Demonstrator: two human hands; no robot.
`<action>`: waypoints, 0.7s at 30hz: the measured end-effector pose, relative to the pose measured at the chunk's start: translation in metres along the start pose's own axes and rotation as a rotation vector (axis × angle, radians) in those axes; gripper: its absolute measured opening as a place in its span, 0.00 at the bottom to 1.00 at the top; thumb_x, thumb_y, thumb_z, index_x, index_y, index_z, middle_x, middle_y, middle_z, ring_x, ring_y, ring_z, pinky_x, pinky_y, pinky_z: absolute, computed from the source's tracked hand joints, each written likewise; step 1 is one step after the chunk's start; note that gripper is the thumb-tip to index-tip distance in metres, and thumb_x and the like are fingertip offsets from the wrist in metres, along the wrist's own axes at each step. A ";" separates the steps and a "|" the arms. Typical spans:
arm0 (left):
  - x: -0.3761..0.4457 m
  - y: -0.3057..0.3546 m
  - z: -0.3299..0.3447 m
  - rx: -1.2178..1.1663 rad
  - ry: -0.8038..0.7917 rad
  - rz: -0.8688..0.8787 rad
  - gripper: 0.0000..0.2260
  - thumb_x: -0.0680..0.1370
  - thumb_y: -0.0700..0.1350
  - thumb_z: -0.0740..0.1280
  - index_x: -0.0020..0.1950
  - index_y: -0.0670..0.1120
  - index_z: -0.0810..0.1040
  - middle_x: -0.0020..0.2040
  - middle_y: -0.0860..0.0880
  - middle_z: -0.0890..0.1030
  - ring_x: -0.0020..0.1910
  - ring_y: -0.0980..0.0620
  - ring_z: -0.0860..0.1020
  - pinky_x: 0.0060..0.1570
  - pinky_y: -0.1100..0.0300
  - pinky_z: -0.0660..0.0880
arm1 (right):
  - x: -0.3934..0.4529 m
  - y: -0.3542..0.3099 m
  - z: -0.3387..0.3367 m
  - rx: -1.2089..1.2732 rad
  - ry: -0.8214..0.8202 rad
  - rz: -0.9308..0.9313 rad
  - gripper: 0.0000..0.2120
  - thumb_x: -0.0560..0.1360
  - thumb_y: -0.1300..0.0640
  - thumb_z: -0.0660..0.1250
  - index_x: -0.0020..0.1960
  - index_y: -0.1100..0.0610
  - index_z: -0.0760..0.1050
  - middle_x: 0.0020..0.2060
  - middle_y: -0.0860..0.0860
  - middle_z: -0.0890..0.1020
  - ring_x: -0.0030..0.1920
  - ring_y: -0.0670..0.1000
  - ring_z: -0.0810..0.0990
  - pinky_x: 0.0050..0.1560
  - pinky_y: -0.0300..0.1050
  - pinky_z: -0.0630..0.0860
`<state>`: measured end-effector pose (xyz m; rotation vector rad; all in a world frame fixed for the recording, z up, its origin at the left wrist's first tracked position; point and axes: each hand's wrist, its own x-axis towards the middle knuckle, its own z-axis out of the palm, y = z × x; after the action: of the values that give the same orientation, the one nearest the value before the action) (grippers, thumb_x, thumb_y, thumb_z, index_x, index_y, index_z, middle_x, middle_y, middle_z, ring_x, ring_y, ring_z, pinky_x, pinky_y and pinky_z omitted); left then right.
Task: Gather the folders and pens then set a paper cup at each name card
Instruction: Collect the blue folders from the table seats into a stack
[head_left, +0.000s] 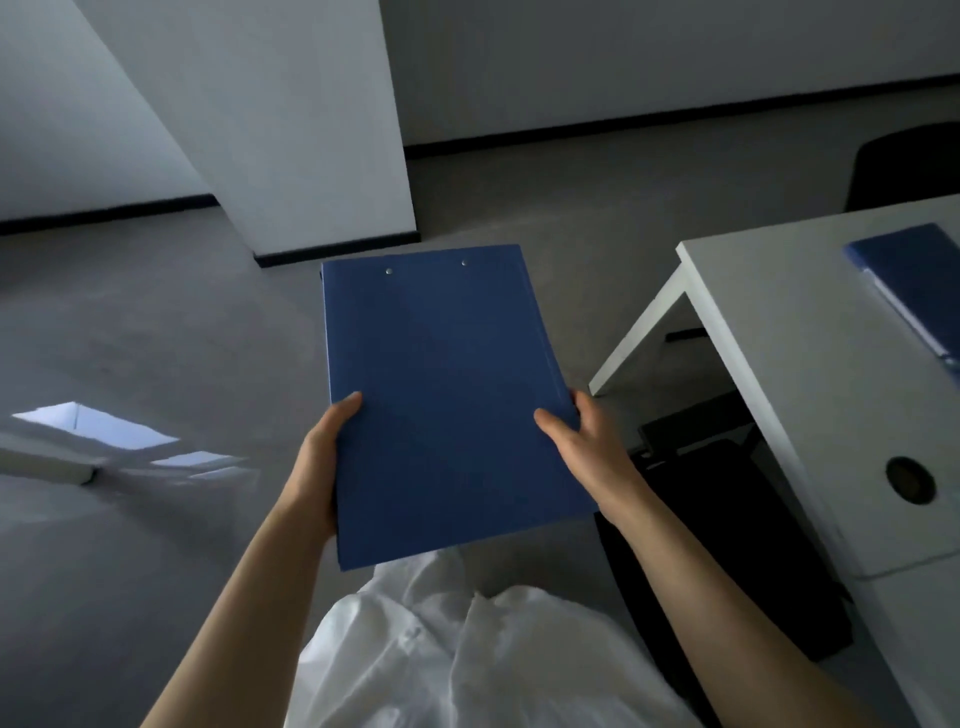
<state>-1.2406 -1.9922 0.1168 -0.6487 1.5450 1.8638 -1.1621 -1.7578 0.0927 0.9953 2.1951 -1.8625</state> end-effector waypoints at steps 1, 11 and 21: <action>0.015 0.013 0.003 0.029 -0.028 -0.003 0.13 0.77 0.54 0.66 0.53 0.47 0.80 0.44 0.46 0.86 0.39 0.46 0.85 0.45 0.49 0.78 | 0.012 -0.006 0.002 0.025 0.020 0.002 0.15 0.75 0.51 0.66 0.61 0.53 0.72 0.51 0.47 0.81 0.49 0.48 0.82 0.52 0.51 0.80; 0.163 0.161 0.050 0.337 -0.215 -0.057 0.15 0.76 0.53 0.69 0.59 0.47 0.78 0.49 0.47 0.86 0.48 0.46 0.84 0.45 0.50 0.79 | 0.123 -0.083 0.019 0.161 0.251 0.016 0.15 0.76 0.52 0.67 0.61 0.52 0.70 0.52 0.42 0.78 0.52 0.43 0.79 0.46 0.41 0.76; 0.252 0.230 0.162 0.443 -0.387 -0.198 0.15 0.75 0.55 0.68 0.57 0.47 0.79 0.46 0.46 0.86 0.41 0.45 0.85 0.45 0.48 0.79 | 0.208 -0.111 -0.011 0.315 0.469 0.109 0.19 0.78 0.54 0.64 0.67 0.55 0.65 0.51 0.39 0.75 0.49 0.39 0.77 0.40 0.34 0.72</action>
<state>-1.5780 -1.8220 0.1230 -0.2119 1.4986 1.3399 -1.3802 -1.6666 0.0927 1.7267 2.0332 -2.1394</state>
